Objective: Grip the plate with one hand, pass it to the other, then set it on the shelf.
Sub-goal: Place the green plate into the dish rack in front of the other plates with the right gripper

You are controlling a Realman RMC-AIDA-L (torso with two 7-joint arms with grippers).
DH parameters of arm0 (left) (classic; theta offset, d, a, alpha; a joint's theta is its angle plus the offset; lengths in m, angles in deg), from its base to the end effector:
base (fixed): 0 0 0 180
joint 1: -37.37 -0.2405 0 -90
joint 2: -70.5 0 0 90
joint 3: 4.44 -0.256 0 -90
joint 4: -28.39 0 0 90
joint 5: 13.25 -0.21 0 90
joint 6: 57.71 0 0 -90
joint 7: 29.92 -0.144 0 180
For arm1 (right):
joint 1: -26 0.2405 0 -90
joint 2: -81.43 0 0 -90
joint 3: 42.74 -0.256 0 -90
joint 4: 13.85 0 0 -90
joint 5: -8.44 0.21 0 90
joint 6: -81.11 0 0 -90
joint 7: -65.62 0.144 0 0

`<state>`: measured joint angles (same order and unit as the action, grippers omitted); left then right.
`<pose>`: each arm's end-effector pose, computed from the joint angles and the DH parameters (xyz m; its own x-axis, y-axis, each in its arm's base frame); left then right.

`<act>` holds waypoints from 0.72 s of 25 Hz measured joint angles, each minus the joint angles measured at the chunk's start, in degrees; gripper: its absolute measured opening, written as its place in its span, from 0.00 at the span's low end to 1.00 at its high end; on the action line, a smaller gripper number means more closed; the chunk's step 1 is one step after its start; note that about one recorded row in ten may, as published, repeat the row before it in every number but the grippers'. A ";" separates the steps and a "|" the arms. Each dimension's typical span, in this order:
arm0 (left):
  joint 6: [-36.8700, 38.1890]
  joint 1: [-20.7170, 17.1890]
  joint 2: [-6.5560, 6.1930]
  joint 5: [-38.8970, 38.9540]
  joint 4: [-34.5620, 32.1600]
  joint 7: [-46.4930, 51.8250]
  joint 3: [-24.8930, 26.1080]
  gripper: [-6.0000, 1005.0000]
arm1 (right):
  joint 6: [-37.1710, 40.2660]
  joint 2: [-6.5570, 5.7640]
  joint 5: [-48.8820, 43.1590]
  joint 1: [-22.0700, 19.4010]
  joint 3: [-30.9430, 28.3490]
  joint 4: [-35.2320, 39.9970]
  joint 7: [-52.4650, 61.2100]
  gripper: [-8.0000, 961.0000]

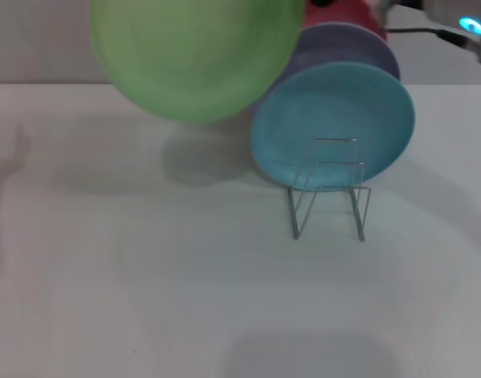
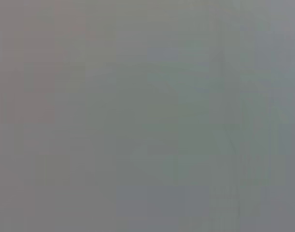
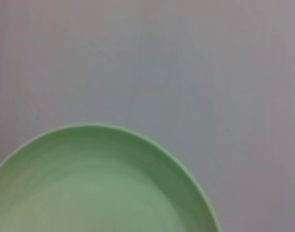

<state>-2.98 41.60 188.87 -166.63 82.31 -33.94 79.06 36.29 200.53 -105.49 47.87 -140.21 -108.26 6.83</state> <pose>-0.2880 0.3250 0.0935 0.6753 -0.3630 0.6421 0.7191 0.1306 -0.6825 0.0777 0.3801 0.0630 0.8717 0.0357 -0.4888 -0.3335 -0.6876 -0.6450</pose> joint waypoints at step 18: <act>6.65 8.81 -0.01 -0.43 -26.26 12.83 0.94 0.81 | -0.99 0.18 53.71 -22.32 2.44 13.09 -62.05 0.03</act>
<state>3.67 50.41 188.86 -167.06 56.05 -21.11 80.00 35.29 200.71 -51.78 25.55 -137.78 -95.17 -55.22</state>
